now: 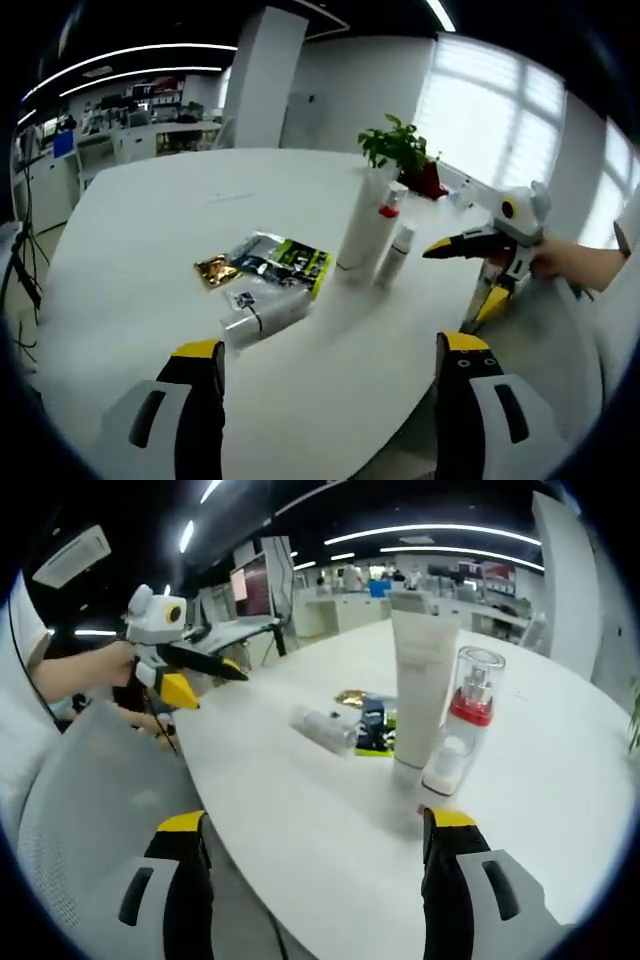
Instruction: Arrange the skincare products in the storage area until every visible bottle or jar stands upright without overlapping.
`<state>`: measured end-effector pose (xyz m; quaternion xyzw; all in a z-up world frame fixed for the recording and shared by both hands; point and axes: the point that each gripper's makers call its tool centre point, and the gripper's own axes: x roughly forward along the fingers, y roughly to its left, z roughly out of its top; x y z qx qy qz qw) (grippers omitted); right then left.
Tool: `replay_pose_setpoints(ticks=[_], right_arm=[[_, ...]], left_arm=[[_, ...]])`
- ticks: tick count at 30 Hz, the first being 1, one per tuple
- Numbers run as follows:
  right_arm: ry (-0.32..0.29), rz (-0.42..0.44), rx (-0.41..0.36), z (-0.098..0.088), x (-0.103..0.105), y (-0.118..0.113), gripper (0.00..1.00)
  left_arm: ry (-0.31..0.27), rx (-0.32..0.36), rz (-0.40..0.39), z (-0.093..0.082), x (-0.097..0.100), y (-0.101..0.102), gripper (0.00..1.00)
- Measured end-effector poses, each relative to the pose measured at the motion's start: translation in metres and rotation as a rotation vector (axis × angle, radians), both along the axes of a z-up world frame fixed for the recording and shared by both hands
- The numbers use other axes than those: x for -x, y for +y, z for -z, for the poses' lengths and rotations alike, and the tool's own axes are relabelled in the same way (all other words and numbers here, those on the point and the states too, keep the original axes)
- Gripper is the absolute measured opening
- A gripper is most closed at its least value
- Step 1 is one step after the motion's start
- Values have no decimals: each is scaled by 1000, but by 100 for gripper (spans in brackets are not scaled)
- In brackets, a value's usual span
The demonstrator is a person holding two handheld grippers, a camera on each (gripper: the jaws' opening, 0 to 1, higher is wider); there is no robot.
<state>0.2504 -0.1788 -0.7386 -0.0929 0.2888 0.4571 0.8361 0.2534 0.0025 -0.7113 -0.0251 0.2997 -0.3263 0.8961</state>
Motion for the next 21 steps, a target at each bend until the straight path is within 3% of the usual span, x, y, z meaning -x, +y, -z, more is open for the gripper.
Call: replay_pose_setpoints(ticks=[12, 21], right_arm=[[4, -19, 25, 5, 4, 1, 86], [5, -28, 42, 6, 5, 2, 85]], left_arm=[[5, 15, -37, 16, 11, 5, 84], [-3, 7, -37, 15, 9, 4, 83]])
